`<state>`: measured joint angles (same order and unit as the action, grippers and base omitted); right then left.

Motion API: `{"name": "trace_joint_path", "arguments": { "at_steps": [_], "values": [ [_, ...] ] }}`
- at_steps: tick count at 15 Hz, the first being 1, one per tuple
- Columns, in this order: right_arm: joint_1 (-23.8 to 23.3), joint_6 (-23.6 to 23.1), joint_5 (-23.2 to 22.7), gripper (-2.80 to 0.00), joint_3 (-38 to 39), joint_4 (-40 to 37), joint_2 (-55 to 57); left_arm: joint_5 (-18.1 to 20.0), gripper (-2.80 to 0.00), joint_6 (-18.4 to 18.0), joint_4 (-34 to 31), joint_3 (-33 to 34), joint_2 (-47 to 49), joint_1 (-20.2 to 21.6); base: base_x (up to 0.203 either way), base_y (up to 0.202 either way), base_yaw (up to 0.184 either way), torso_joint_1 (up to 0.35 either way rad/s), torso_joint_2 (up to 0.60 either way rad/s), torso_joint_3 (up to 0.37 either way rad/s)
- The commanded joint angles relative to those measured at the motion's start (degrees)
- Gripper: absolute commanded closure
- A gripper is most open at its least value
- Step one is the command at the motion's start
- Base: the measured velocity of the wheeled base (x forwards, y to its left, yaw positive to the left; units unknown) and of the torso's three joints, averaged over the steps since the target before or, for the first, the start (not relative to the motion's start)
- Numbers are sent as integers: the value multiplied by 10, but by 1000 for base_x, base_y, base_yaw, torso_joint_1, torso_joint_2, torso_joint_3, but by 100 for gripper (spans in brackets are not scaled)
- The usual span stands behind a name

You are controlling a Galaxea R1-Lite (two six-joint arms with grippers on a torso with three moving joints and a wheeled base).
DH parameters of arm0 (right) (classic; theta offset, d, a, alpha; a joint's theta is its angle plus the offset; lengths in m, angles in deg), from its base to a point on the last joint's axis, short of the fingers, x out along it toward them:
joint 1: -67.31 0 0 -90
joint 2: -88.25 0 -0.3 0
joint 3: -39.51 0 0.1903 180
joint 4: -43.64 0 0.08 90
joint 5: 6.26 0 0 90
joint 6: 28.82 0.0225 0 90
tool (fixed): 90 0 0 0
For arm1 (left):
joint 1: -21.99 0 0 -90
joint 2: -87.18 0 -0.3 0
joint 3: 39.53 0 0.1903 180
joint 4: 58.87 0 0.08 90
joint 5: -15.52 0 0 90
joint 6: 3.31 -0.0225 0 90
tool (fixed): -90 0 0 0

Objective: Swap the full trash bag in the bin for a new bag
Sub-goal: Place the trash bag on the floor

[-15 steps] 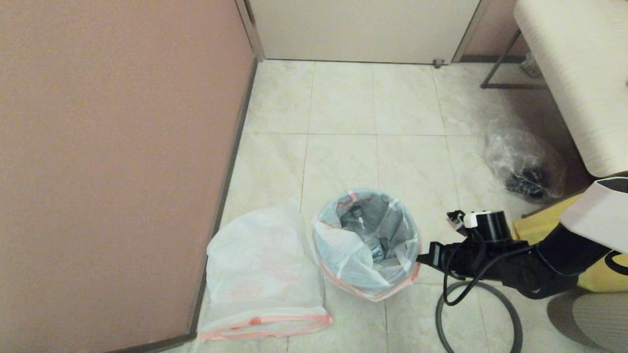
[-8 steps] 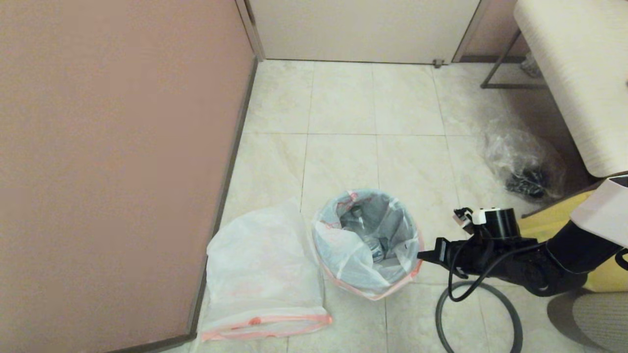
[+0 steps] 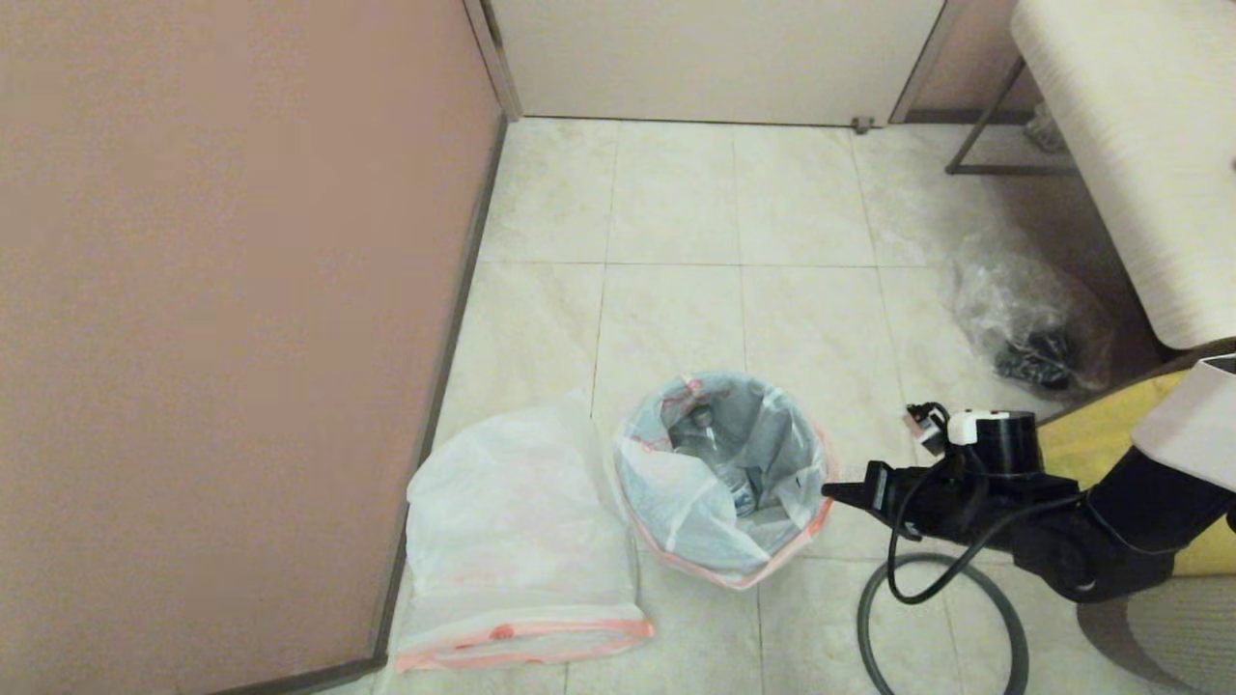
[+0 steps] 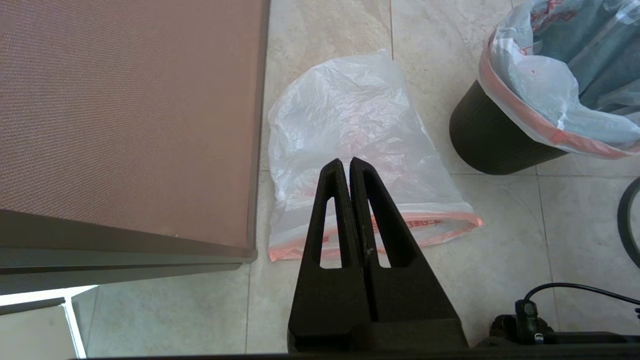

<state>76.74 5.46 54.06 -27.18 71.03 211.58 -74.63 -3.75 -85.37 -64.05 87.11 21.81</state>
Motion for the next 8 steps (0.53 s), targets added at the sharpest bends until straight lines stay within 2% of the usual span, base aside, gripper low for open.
{"name": "trace_joint_path", "arguments": {
  "at_steps": [1, 8],
  "values": [
    [2, 3, -6, 0, 13, 16, -6, 0, 0, 0, 0, 0, 1, 0, 0, 0, 0, 0, 0, 0],
    [43, 5, -7, 0, 3, 18, -27, 0, 0, 0, 0, 0, 1, 0, 0, 0, 0, 0, 0, 0]
  ]
}}
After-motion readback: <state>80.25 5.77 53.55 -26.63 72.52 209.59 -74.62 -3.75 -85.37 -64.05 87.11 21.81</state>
